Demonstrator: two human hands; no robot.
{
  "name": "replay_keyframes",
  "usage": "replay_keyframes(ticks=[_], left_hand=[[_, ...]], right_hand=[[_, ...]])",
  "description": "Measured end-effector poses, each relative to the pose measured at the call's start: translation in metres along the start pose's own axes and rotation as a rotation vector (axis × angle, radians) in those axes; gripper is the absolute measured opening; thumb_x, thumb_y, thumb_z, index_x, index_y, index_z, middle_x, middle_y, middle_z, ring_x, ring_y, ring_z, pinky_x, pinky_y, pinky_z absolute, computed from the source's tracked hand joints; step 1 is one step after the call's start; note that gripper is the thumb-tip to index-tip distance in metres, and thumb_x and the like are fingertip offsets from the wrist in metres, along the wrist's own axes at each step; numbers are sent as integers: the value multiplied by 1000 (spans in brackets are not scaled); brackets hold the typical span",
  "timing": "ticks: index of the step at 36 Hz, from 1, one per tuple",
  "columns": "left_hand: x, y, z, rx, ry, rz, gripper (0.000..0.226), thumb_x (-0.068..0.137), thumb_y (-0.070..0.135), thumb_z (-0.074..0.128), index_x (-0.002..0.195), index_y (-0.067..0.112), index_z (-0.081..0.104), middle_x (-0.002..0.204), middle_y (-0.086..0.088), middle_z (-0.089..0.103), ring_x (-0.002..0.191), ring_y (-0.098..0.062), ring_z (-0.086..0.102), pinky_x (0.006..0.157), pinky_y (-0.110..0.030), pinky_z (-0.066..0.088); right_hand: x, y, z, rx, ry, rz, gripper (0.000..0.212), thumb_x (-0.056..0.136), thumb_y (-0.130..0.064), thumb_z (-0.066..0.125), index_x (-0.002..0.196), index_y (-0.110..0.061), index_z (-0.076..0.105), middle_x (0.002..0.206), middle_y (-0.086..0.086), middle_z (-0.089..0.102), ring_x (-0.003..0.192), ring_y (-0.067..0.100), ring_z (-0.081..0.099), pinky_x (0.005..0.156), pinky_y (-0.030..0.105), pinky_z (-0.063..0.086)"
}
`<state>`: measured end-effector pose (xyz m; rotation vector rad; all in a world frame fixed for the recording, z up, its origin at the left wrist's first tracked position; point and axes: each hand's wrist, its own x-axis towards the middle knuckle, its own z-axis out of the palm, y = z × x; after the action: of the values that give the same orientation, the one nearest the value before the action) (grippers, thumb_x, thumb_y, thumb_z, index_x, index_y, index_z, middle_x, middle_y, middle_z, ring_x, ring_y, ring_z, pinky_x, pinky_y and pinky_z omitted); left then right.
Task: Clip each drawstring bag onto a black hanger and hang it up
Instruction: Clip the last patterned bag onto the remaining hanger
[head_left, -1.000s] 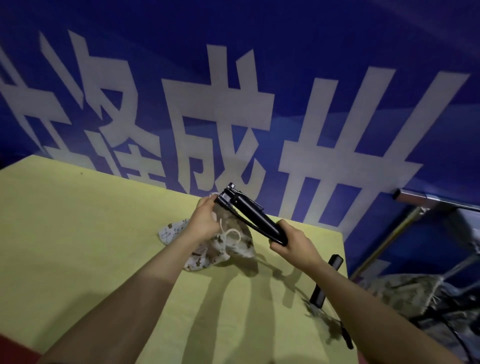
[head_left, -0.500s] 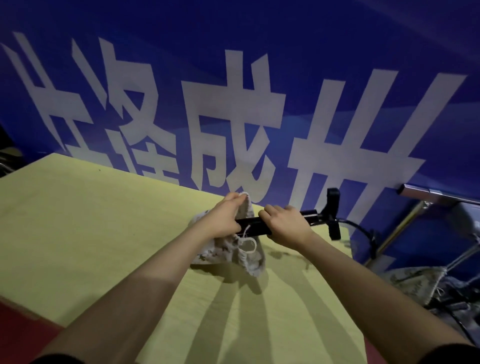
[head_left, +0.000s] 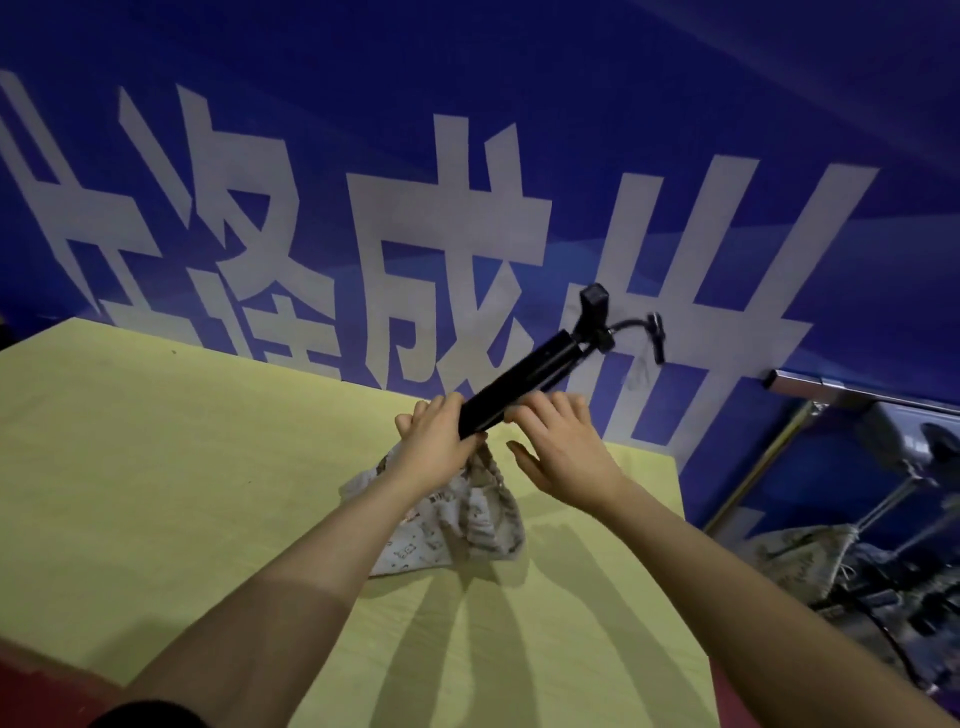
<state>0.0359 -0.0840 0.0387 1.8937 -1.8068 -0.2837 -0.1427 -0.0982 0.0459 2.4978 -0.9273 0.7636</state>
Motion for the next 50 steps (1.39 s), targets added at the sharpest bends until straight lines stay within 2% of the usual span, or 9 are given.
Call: replay_keyframes(ticks=[3,8,17,27,31,35,40,43,50], left_hand=[[1,3,-1,-129,74,-53,28,87,39,58,106,20,49,108,1,55,105,-21,44,78,-31,23],[0,13,-11,-305,192,-102,28,87,35,60,108,19,49,109,1,60,106,-22,47,82,-33,25],[-1,10,-15,-422,244,-152,32,85,31,64,110,22,45,115,4,58,110,-23,48,88,-37,25],[-5,11,-4,-481,224,-109,24,85,29,65,102,28,48,105,10,53,104,-17,48,86,-33,27],[-4,16,2,-394,180,-88,27,89,26,60,113,23,48,114,4,51,112,-20,41,89,-35,26],[-2,18,5,-360,136,-42,33,89,24,59,119,25,47,120,4,49,113,-20,42,90,-37,31],[7,15,-13,-792,-10,-135,49,84,22,69,125,23,41,104,0,52,90,-8,55,69,-14,48],[17,13,-22,-900,15,-187,50,87,12,64,132,19,42,104,-8,55,94,-16,57,85,-33,53],[20,41,-51,-903,222,153,47,86,11,46,131,22,36,112,0,45,104,-14,49,82,-15,45]], right_hand=[[-1,-14,3,295,-248,287,36,92,-43,37,91,-15,59,84,-1,62,77,22,58,73,31,33],[2,-34,19,414,-457,639,45,90,-61,41,70,-21,50,66,-7,54,75,17,54,83,38,30],[28,-37,16,842,-273,950,26,87,-39,58,66,-24,58,60,-8,58,76,21,61,90,46,42],[50,-19,-23,1181,38,907,22,93,0,43,102,-13,59,77,0,57,65,7,52,53,9,40],[55,-14,-28,1322,39,854,36,88,-18,63,123,-19,53,110,-2,64,99,13,61,81,18,49],[56,-11,-28,1317,90,861,27,89,-26,64,114,-30,54,104,-13,64,95,8,60,77,16,50],[53,-4,-25,1293,64,900,30,89,-23,65,116,-28,53,104,-6,65,97,14,62,81,22,52],[49,-3,-20,1230,8,932,36,87,-22,67,120,-26,54,110,4,65,104,22,62,94,41,51],[37,-6,-8,1046,-115,925,43,88,-28,66,127,-19,52,103,14,65,89,21,62,75,29,50]])
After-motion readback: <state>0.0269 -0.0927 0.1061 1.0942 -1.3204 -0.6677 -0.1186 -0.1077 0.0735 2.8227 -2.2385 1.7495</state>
